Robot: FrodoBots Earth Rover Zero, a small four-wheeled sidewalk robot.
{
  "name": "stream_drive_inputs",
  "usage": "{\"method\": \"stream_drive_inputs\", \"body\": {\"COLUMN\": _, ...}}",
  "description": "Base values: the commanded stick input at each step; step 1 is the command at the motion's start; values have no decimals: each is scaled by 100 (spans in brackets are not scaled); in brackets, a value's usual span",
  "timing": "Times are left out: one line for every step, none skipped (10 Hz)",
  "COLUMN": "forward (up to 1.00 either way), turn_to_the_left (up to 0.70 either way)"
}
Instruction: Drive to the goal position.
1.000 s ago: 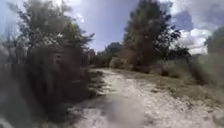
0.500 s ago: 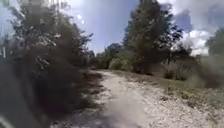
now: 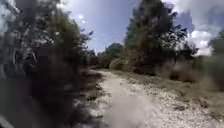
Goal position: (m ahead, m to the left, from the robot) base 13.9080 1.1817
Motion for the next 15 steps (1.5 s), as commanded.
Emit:
{"method": "stream_drive_inputs", "body": {"forward": 70, "turn_to_the_left": 0}}
{"method": "stream_drive_inputs", "body": {"forward": 70, "turn_to_the_left": 0}}
{"method": "stream_drive_inputs", "body": {"forward": 70, "turn_to_the_left": 0}}
{"method": "stream_drive_inputs", "body": {"forward": 70, "turn_to_the_left": 0}}
{"method": "stream_drive_inputs", "body": {"forward": 70, "turn_to_the_left": 0}}
{"method": "stream_drive_inputs", "body": {"forward": 70, "turn_to_the_left": 0}}
{"method": "stream_drive_inputs", "body": {"forward": 70, "turn_to_the_left": 0}}
{"method": "stream_drive_inputs", "body": {"forward": 70, "turn_to_the_left": 0}}
{"method": "stream_drive_inputs", "body": {"forward": 70, "turn_to_the_left": 0}}
{"method": "stream_drive_inputs", "body": {"forward": 70, "turn_to_the_left": 0}}
{"method": "stream_drive_inputs", "body": {"forward": 70, "turn_to_the_left": 0}}
{"method": "stream_drive_inputs", "body": {"forward": 70, "turn_to_the_left": 0}}
{"method": "stream_drive_inputs", "body": {"forward": 70, "turn_to_the_left": 0}}
{"method": "stream_drive_inputs", "body": {"forward": 70, "turn_to_the_left": 0}}
{"method": "stream_drive_inputs", "body": {"forward": 70, "turn_to_the_left": 0}}
